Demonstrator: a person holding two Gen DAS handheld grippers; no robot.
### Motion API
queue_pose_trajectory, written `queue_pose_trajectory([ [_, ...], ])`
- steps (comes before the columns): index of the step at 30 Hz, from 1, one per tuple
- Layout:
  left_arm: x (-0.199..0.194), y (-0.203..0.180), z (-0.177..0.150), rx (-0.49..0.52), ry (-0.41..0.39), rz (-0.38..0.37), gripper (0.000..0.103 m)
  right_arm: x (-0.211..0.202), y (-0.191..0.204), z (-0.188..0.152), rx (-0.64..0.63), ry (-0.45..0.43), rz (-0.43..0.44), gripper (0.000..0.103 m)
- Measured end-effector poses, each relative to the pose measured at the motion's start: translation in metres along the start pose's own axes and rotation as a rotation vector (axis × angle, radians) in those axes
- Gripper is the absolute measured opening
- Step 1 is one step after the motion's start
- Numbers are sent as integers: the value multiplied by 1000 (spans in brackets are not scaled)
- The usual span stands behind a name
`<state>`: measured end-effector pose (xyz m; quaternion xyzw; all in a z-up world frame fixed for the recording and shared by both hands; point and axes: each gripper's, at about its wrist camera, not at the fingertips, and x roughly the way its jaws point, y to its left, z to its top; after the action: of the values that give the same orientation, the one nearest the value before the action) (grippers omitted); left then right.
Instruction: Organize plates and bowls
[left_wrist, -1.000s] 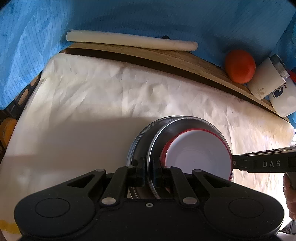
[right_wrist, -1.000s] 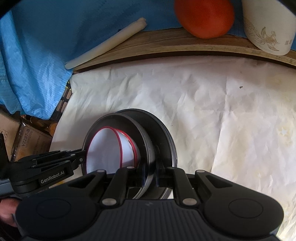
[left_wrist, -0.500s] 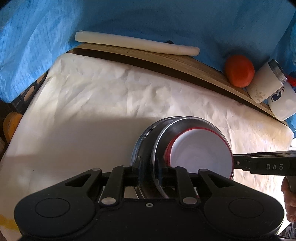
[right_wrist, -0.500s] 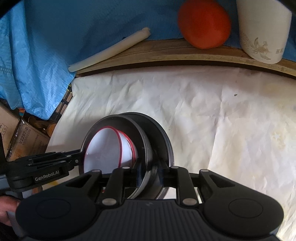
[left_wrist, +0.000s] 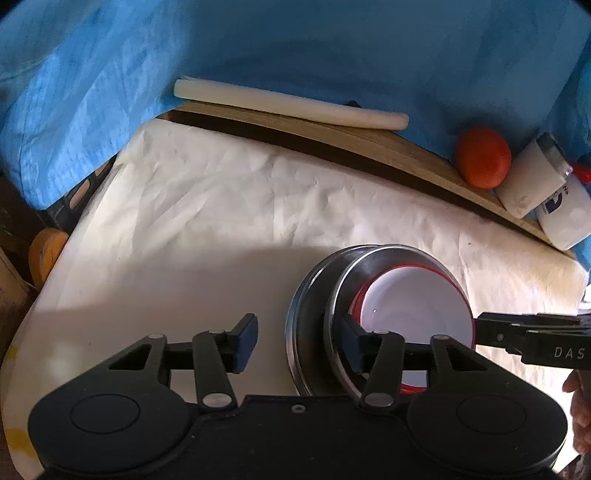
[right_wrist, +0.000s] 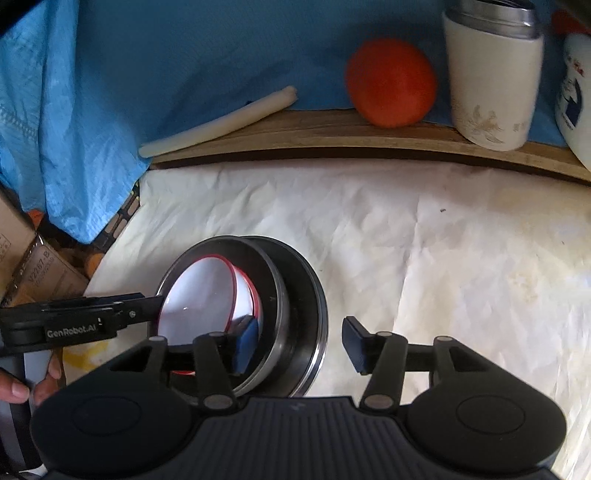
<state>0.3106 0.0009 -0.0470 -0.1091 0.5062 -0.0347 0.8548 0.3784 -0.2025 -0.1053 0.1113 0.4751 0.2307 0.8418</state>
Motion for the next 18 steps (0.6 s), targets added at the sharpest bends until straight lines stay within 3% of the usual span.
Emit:
queue_pose_trajectory([
  [6, -7, 3, -1, 28, -26, -1, 69, -5, 2, -9, 19, -32, -24, 62],
  [18, -17, 1, -5, 63, -88, -11, 97, -19, 5, -24, 28, -117, -73, 86],
])
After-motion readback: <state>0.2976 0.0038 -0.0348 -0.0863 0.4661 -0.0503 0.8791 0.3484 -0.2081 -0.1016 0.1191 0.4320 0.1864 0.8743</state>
